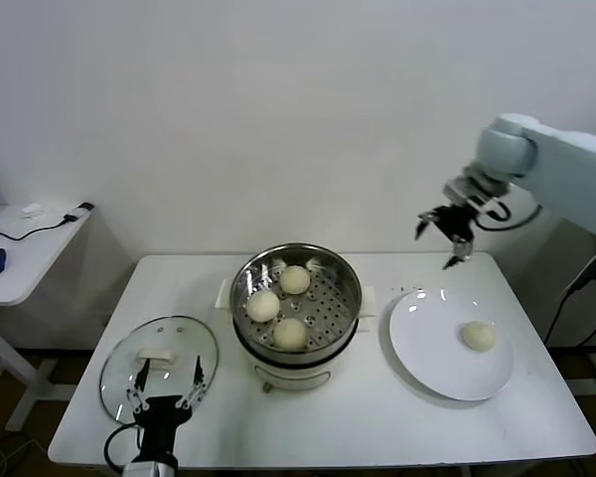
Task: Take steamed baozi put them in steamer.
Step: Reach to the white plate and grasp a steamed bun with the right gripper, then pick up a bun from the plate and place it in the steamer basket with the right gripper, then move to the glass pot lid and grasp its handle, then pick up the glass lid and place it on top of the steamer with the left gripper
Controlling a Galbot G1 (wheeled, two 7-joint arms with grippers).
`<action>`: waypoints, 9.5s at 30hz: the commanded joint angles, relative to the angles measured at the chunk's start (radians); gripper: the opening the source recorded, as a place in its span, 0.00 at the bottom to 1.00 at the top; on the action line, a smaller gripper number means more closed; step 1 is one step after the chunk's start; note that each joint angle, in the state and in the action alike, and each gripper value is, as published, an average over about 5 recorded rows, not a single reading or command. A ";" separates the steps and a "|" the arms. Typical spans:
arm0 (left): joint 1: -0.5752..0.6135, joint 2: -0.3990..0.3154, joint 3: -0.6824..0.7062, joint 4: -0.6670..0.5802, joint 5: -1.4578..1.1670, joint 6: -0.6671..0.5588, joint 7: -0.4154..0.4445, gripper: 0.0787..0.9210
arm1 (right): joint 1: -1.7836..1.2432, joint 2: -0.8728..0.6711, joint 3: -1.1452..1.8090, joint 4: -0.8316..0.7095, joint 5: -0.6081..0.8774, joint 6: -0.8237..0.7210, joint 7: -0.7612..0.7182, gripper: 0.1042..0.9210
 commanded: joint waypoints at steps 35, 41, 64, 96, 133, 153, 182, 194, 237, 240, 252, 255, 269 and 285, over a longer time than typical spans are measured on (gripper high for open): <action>-0.009 -0.007 -0.013 0.031 0.004 -0.001 0.000 0.88 | -0.681 -0.046 0.481 -0.261 -0.266 -0.229 0.183 0.88; -0.010 -0.007 -0.012 0.028 0.003 -0.002 0.000 0.88 | -0.666 -0.052 0.479 -0.251 -0.282 -0.228 0.172 0.83; -0.007 -0.006 0.000 0.005 0.013 -0.001 0.002 0.88 | -0.071 -0.094 0.172 0.003 0.110 -0.196 0.104 0.66; -0.010 0.015 -0.024 0.005 -0.013 0.007 0.004 0.88 | -0.052 0.215 -0.091 0.289 0.445 -0.552 0.464 0.66; -0.015 0.037 -0.030 0.009 -0.036 0.028 0.021 0.88 | 0.014 0.166 0.054 0.198 0.646 -0.463 0.383 0.88; -0.066 0.115 -0.044 0.070 -0.103 0.042 0.010 0.88 | -1.222 -0.249 1.428 0.306 0.517 -0.359 1.171 0.88; -0.174 0.250 -0.127 0.430 0.643 -0.261 -0.260 0.88 | -2.235 0.425 2.064 0.433 0.195 0.095 1.106 0.88; -0.225 0.379 -0.141 0.747 1.117 -0.221 -0.351 0.88 | -2.265 0.431 2.059 0.470 0.206 0.082 1.097 0.88; -0.395 0.327 -0.090 0.708 1.079 -0.076 -0.227 0.88 | -2.269 0.429 2.071 0.424 0.182 0.086 1.062 0.88; -0.396 0.326 -0.086 0.718 1.081 -0.076 -0.226 0.88 | -2.269 0.432 2.070 0.423 0.176 0.085 1.061 0.88; -0.413 0.328 -0.078 0.795 1.106 -0.097 -0.243 0.56 | -2.277 0.452 2.072 0.445 0.172 0.084 1.059 0.88; -0.417 0.327 -0.078 0.800 1.106 -0.100 -0.245 0.45 | -2.279 0.455 2.072 0.443 0.170 0.084 1.059 0.88; -0.357 0.321 -0.099 0.584 1.028 -0.068 -0.213 0.08 | -2.281 0.460 2.073 0.450 0.164 0.078 1.057 0.88; -0.308 0.462 -0.181 0.064 0.801 0.345 0.163 0.08 | -2.286 0.480 2.076 0.472 0.096 0.055 1.089 0.88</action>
